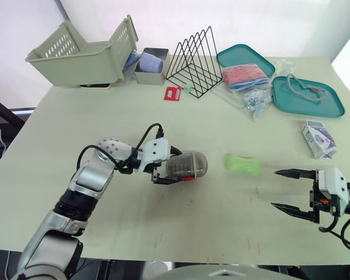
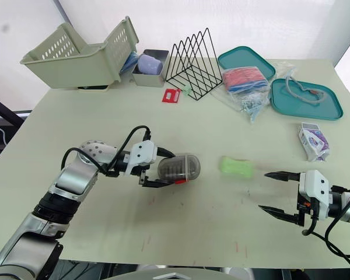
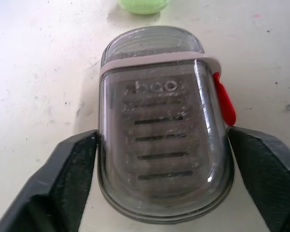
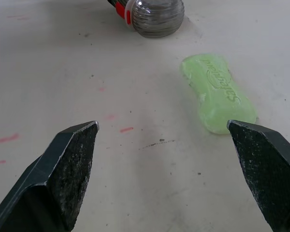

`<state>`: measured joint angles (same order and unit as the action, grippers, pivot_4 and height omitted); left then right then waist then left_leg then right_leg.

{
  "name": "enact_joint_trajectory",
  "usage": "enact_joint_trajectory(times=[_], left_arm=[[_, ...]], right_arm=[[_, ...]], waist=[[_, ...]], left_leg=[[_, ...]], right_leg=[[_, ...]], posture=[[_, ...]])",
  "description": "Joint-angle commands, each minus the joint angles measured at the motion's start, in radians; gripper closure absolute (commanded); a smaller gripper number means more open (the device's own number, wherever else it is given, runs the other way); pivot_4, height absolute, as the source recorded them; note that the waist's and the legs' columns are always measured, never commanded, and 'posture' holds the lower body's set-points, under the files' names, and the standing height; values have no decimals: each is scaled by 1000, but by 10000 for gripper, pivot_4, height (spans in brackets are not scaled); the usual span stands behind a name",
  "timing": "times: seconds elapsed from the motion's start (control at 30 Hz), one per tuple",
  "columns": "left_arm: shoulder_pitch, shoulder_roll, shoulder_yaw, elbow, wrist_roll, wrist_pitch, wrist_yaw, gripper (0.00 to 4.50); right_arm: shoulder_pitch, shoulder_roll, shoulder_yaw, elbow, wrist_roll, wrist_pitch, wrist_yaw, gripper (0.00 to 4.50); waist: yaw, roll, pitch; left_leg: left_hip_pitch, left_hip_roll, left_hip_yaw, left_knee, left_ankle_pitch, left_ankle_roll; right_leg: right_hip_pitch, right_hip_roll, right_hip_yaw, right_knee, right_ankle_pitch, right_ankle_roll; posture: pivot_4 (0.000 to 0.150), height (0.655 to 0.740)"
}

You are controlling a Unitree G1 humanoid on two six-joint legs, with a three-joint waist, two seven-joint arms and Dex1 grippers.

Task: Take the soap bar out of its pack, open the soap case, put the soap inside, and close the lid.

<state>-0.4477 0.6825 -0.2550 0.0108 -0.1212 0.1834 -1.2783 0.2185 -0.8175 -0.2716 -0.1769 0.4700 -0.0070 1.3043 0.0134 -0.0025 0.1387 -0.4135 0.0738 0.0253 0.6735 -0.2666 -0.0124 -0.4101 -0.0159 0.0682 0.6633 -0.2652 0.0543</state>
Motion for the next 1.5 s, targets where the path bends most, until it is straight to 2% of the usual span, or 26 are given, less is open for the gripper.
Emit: enact_joint_trajectory(times=[0.03, 0.33, 0.47, 0.73, 0.83, 0.93, 1.07, 1.23, 1.5], left_arm=[[-6, 7, 1, 5, -1, -21, -4, 10030], [-7, 3, 0, 27, 18, -68, 13, 10030], [-9, -7, 20, 40, 4, -103, 20, 10030], [-25, -50, 61, 69, -53, -249, 15, 10030], [-22, -76, 70, 72, -73, -325, 13, 10030], [-12, -106, 75, 72, -80, -413, 18, 10030], [-4, -129, 68, 76, -73, -503, 25, 10030], [-12, -154, 54, 86, -57, -563, 46, 10030], [-27, -171, 42, 62, -50, -571, 59, 10030]], right_arm=[[1, -4, -2, -8, 1, -21, 5, 0], [-2, -6, 2, -5, -3, -25, 7, 0], [-43, -33, -9, -78, 70, 98, -19, 0], [-213, -160, -9, -290, 503, 729, -253, 0], [-296, -171, 5, -309, 665, 927, -417, 0], [-425, -143, 29, -244, 878, 1086, -642, 0], [-528, -122, 68, -153, 1098, 1175, -850, 0], [-609, -117, 169, -120, 1326, 1189, -1052, 0], [-675, -74, 304, -121, 1443, 1140, -1268, 0]], waist=[[0, 0, 0], [0, 0, 0], [0, 0, 0], [3, 0, 0], [1, -1, 0], [-3, -1, 0], [-2, -1, 0], [1, -1, 0], [-4, -1, 0]], left_leg=[[0, 0, 0, 0, 0, 0], [0, 0, 0, 0, 0, 0], [0, 0, 0, 0, 0, 0], [-1, 0, -1, 1, 0, 0], [-1, 0, -1, 2, 0, 0], [-1, 0, -1, 2, 0, 0], [-1, 0, -1, 1, 0, 0], [-2, 0, -1, 2, 0, 0], [-2, 0, -2, 2, 0, 0]], right_leg=[[0, 0, 0, 0, 0, 0], [0, 0, 0, 0, 0, 0], [0, 0, 0, 0, 0, 0], [0, 0, 0, 1, 0, 0], [0, 0, -1, 1, 0, 0], [0, 0, -1, 1, 0, 0], [0, 0, -1, 1, 0, 0], [0, 0, -1, 1, 0, 0], [0, 0, -1, 1, 0, 0]], posture=[[1500, 7400], [1500, 7400], [1500, 7400], [1500, 7400], [1500, 7400], [1500, 7400], [1500, 7400], [1500, 7400], [1500, 7400]])
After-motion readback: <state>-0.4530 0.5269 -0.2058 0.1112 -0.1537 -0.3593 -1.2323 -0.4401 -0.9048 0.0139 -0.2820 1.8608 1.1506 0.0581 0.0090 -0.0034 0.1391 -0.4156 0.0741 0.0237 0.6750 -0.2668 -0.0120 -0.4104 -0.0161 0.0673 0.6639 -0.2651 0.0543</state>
